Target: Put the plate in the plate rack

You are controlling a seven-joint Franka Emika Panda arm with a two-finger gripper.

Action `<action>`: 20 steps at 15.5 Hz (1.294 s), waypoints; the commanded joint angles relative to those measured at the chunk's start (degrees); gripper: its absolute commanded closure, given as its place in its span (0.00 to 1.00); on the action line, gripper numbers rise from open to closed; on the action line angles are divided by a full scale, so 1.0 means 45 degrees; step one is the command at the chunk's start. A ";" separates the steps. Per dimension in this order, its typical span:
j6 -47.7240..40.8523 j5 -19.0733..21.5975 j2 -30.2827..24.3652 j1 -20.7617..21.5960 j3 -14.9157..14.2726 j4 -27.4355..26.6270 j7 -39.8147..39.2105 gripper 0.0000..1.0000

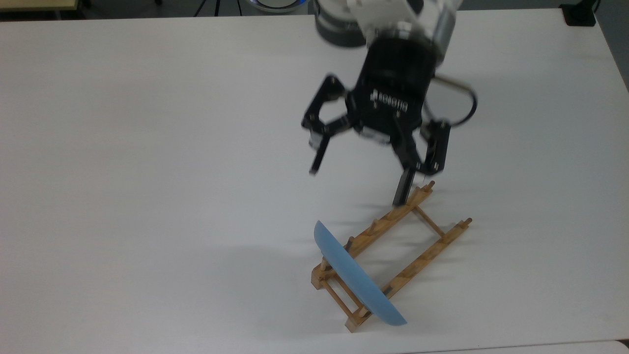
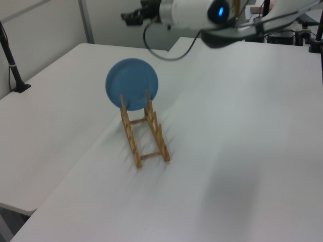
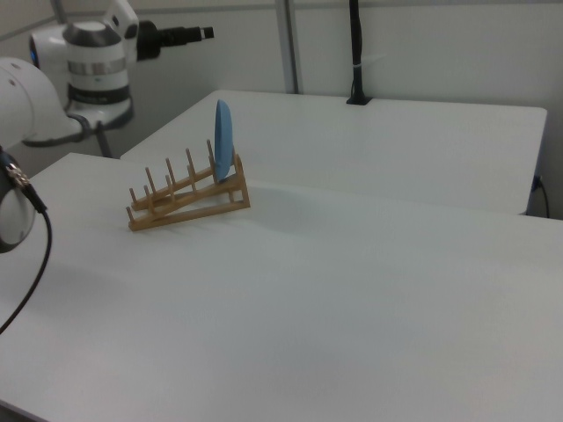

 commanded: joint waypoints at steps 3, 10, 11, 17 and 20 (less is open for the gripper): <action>-0.1854 0.8713 -0.2882 -0.0643 0.0103 -0.1894 -0.2966 0.00; -0.9096 1.7235 -0.4914 -0.1405 -0.0072 -0.1932 -0.7672 0.00; -1.0307 1.7999 -0.5110 -0.1522 -0.0111 -0.1952 -0.8162 0.00; -1.3482 1.9627 -0.7393 -0.1426 -0.1223 -0.4486 -0.8635 0.00; -1.3308 2.0408 -0.7690 -0.1387 -0.1830 -0.5232 -1.0520 0.00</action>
